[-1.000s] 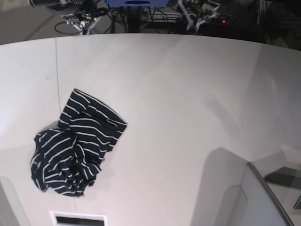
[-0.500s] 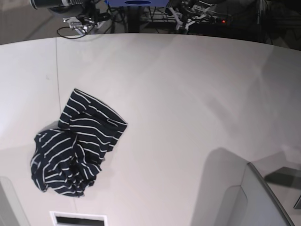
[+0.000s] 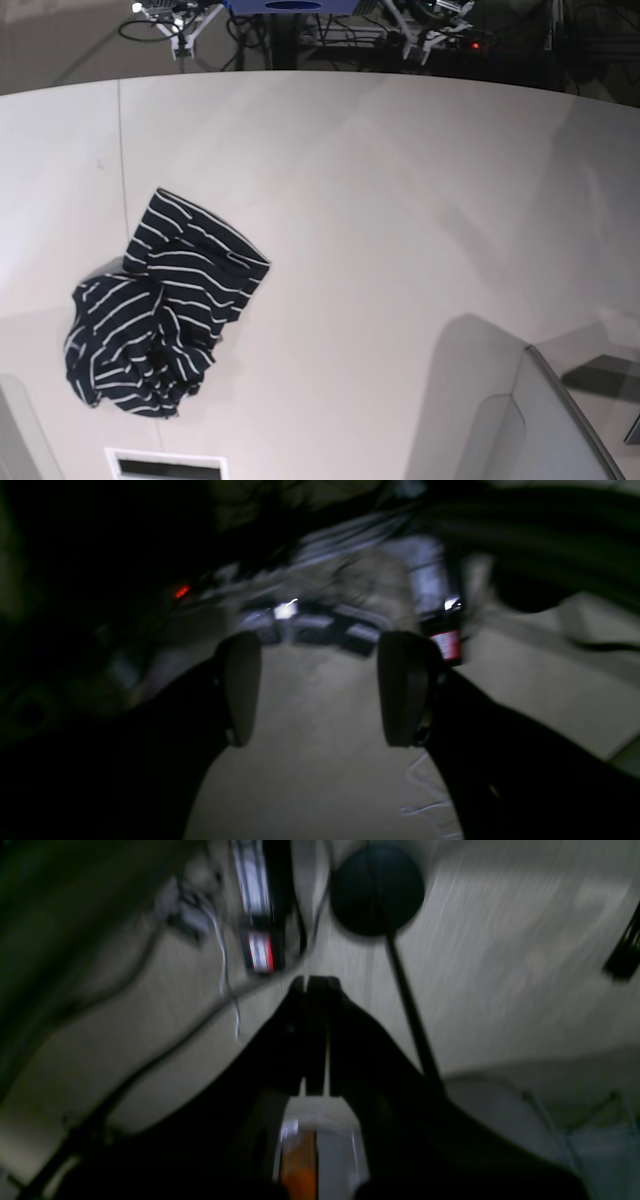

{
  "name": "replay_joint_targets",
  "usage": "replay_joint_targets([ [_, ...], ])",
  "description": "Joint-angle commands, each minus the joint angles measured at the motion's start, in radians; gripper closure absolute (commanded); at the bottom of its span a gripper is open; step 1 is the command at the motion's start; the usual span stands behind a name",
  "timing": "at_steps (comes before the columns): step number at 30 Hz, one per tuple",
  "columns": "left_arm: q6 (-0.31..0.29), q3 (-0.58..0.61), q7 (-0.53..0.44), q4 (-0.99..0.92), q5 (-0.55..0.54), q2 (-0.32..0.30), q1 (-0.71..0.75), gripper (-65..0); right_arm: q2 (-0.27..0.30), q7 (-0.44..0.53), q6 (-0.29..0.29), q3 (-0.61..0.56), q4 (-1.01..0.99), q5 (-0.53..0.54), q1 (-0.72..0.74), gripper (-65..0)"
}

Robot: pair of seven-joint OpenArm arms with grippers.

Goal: Layout the t-shirt on the table in an organized manner, then fold the t-shirt properly
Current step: 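Raise both arms from the rest pose and swing them over the table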

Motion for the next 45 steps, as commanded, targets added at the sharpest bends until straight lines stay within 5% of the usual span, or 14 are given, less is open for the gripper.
replay_joint_targets([
  [1,-0.009,0.002,-0.01,0.007,0.0,0.009,0.003,-36.2,-0.004,0.002,-0.001,0.003,-0.002,0.005,-0.02,0.0],
  [10,-0.01,0.002,-0.168,0.001,0.011,0.0,0.054,-34.2,0.001,0.025,-0.001,0.001,-0.004,0.005,-0.021,0.0],
  [12,-0.01,0.002,-0.167,-0.014,0.011,-0.001,0.052,-26.0,0.001,0.025,-0.003,0.001,-0.004,0.005,-0.025,0.0],
  [15,-0.009,0.0,-0.167,-0.083,0.009,-0.001,0.034,0.0,0.001,0.025,-0.003,0.001,-0.004,0.004,-0.032,0.0],
  [38,-0.007,-0.007,-0.167,-0.125,0.001,0.002,0.023,0.0,-0.004,0.027,-0.004,0.001,0.005,0.005,-0.081,-0.5],
  [40,-0.007,-0.006,-0.167,-0.125,0.001,0.002,0.023,0.0,-0.004,0.018,-0.004,0.001,-0.001,0.005,-0.077,-6.3],
  [45,-0.004,0.0,-0.167,-0.119,0.008,0.002,0.043,-2.0,-0.005,-0.025,-0.003,0.001,0.005,0.005,-0.077,-40.2],
])
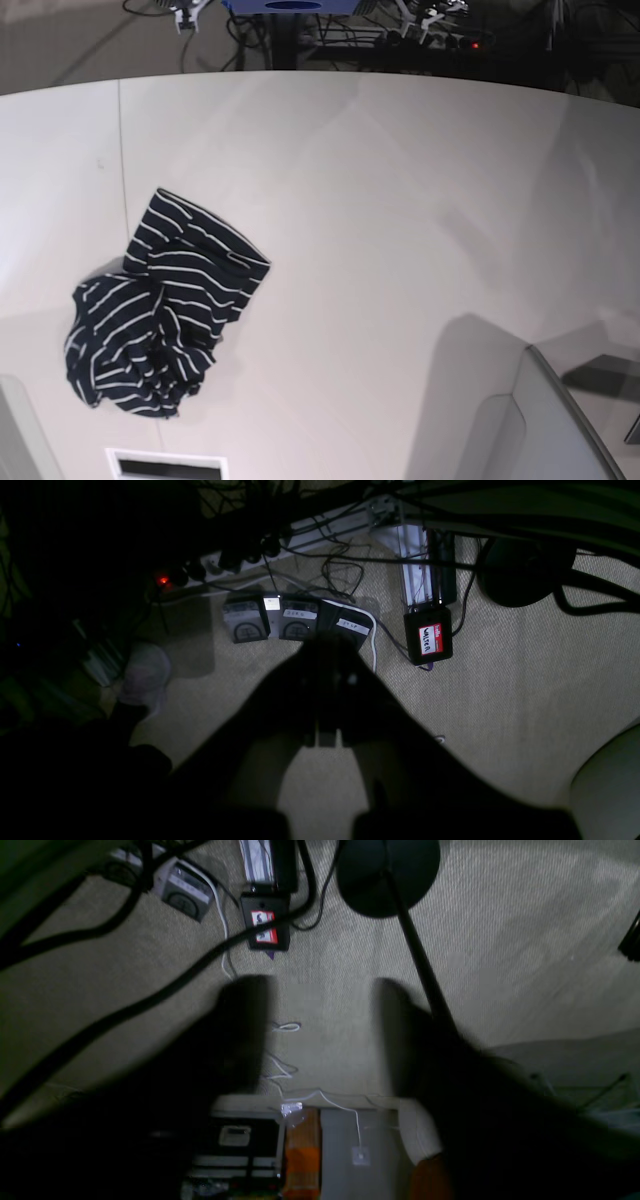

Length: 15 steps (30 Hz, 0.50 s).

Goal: Layout the t-shirt on the table in an organized manner, then fold the t-shirt properly
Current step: 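Raise both arms from the rest pose and swing them over the table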

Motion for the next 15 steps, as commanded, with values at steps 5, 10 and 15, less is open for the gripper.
replay_joint_targets([
  [5,0.0,0.003,-0.005,-0.001,0.005,-0.006,0.029,-33.1,0.003,-0.002,0.002,0.001,-0.001,0.001,-0.01,-50.9],
  [10,0.0,0.003,-0.007,-0.001,0.003,-0.006,0.034,-35.1,0.005,0.0,0.002,0.001,-0.001,0.001,-0.01,-50.7],
  [15,0.0,0.003,-0.007,-0.001,-0.003,-0.007,0.034,-35.1,0.005,0.0,0.002,0.001,-0.001,0.001,-0.011,-50.7],
])
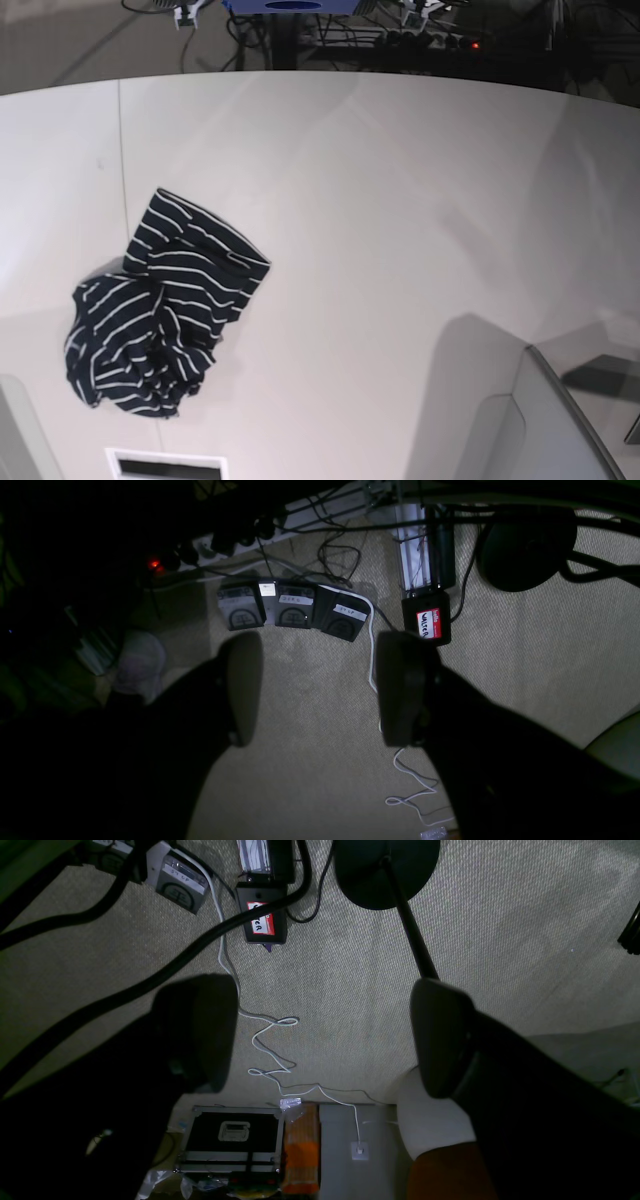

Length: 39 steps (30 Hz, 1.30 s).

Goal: Layout the t-shirt on the table in an organized manner, then fold the t-shirt properly
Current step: 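Raise both arms from the rest pose and swing them over the table, then move the right gripper down toward the striped shirt's edge, left gripper over the table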

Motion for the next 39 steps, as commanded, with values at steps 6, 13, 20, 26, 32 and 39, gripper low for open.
replay_joint_targets([
  [6,0.0,0.001,0.001,-0.002,0.003,-0.004,0.009,-16.1,0.002,0.0,0.001,0.001,0.001,0.001,-0.01,-29.6],
  [13,0.0,0.0,-0.006,-0.002,0.001,-0.009,0.009,0.0,0.002,-0.01,0.001,-0.002,-0.007,-0.002,-0.013,-0.6],
  [20,0.0,0.0,-0.01,0.201,-0.002,-0.039,0.144,0.0,0.002,-0.01,0.001,-0.001,0.177,-0.001,-0.155,-0.6],
  [26,0.0,-0.011,-0.006,0.588,-0.005,-0.092,0.374,0.0,0.004,-0.092,-0.003,0.001,0.581,-0.002,-0.395,-0.6],
  [32,0.0,-0.014,-0.007,0.899,-0.005,-0.174,0.56,0.0,0.03,-0.244,-0.003,0.004,1.075,-0.002,-0.605,-0.6],
  [39,0.0,-0.115,-0.002,1.32,-0.098,-0.22,0.678,0.0,0.028,-0.307,0.002,0.127,1.555,0.001,-0.705,-1.4],
])
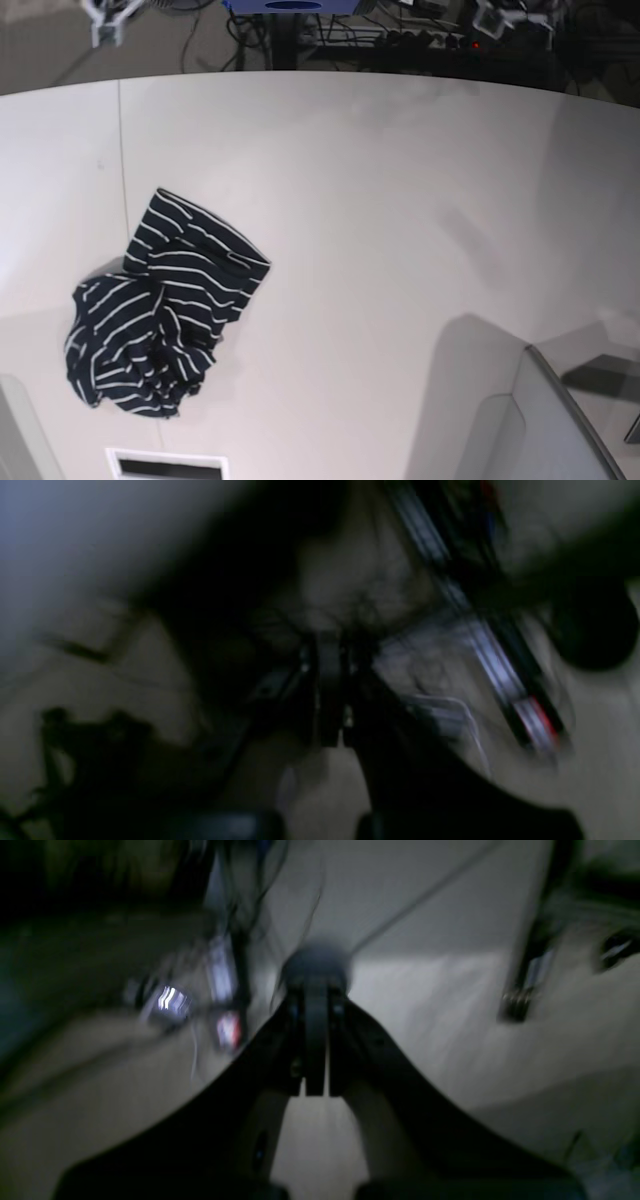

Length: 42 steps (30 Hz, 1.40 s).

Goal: Layout the t-shirt on the table in an organized manner, then fold the t-shirt properly
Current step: 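Move the right gripper down toward the striped shirt's edge, left gripper over the table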

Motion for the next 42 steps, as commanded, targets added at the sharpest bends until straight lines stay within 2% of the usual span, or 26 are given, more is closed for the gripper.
replay_joint_targets([
  [1,-0.001,-0.007,-0.02,0.059,-0.062,-0.007,0.004,0.0,-0.003,0.025,0.006,0.008,0.065,0.009,0.006,-1.5],
  [4,-0.004,-0.001,0.013,0.181,-0.263,-0.013,-0.067,0.0,-0.003,0.017,0.008,0.008,0.179,0.012,0.104,-2.1],
  [5,-0.004,-0.001,0.066,0.229,-0.303,-0.013,-0.098,0.0,-0.003,0.014,0.009,0.008,0.196,0.029,0.147,-4.1],
  [7,-0.004,0.007,0.23,0.31,-0.321,-0.007,-0.176,0.0,-0.001,-0.04,0.035,0.014,0.208,0.109,0.252,-12.5],
  [9,-0.004,0.045,0.402,0.344,-0.321,-0.008,-0.263,0.0,0.0,-0.137,0.092,0.08,0.205,0.208,0.371,-22.7],
  [11,-0.004,0.079,0.553,0.341,-0.326,-0.007,-0.357,0.0,-0.001,-0.258,0.175,0.169,0.166,0.305,0.502,-33.8],
  [13,-0.004,0.097,0.642,0.33,-0.329,-0.004,-0.417,0.0,-0.001,-0.333,0.267,0.264,0.107,0.36,0.614,-41.4],
  [16,0.001,0.11,0.675,0.301,-0.331,0.001,-0.478,0.0,0.0,-0.428,0.421,0.416,-0.012,0.373,0.776,-47.9],
  [17,0.001,0.102,0.673,0.287,-0.331,0.016,-0.487,0.0,0.006,-0.451,0.454,0.447,-0.055,0.373,0.818,-48.2],
  [20,-0.003,0.074,0.638,0.229,-0.325,0.076,-0.51,0.0,0.085,-0.503,0.517,0.474,-0.205,0.373,0.904,-48.2],
  [22,-0.003,0.081,0.621,0.194,-0.321,0.104,-0.523,0.0,0.112,-0.532,0.533,0.451,-0.271,0.373,0.916,-48.2],
  [24,-0.003,0.096,0.623,0.18,-0.321,0.11,-0.527,0.0,0.115,-0.535,0.534,0.425,-0.277,0.373,0.884,-48.2],
  [30,0.001,0.205,0.627,0.146,-0.321,0.111,-0.595,0.0,0.118,-0.393,0.526,0.342,-0.282,0.373,0.827,-48.0],
  [31,-0.001,0.232,0.638,0.138,-0.321,0.111,-0.613,0.0,0.118,-0.393,0.526,0.339,-0.282,0.373,0.829,-48.0],
  [35,-0.003,0.384,0.785,0.114,-0.321,0.11,-0.696,0.0,0.12,-0.391,0.526,0.338,-0.282,0.371,0.836,-48.0],
  [37,-0.003,0.433,0.814,0.099,-0.321,0.11,-0.713,0.0,0.118,-0.39,0.525,0.312,-0.289,0.37,0.852,-48.0],
  [40,-0.003,0.437,0.81,0.105,-0.321,0.108,-0.707,0.0,0.124,-0.382,0.488,0.272,-0.328,0.37,0.901,-48.0],
  [42,-0.003,0.435,0.81,0.106,-0.321,0.085,-0.685,0.0,0.14,-0.382,0.459,0.279,-0.387,0.365,0.954,-48.0],
])
